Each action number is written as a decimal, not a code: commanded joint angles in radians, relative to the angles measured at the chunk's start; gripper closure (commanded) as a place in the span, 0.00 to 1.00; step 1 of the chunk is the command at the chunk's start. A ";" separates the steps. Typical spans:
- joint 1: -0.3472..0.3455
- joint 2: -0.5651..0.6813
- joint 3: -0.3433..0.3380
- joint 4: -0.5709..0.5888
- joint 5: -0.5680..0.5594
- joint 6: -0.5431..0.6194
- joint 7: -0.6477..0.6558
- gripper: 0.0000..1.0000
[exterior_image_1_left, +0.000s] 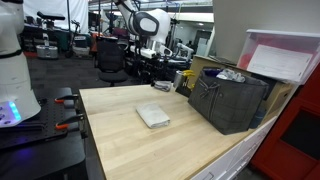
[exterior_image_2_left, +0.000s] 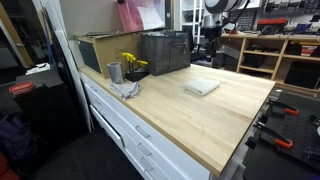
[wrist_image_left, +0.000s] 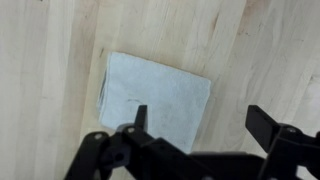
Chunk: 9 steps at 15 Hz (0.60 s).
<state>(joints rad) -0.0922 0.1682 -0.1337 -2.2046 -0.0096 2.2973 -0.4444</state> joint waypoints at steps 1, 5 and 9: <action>-0.028 0.152 0.041 0.132 -0.020 -0.006 -0.071 0.00; -0.075 0.299 0.068 0.251 -0.011 -0.002 -0.098 0.26; -0.134 0.421 0.075 0.375 0.024 -0.015 -0.048 0.48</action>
<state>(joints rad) -0.1740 0.5069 -0.0800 -1.9344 -0.0140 2.2975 -0.5044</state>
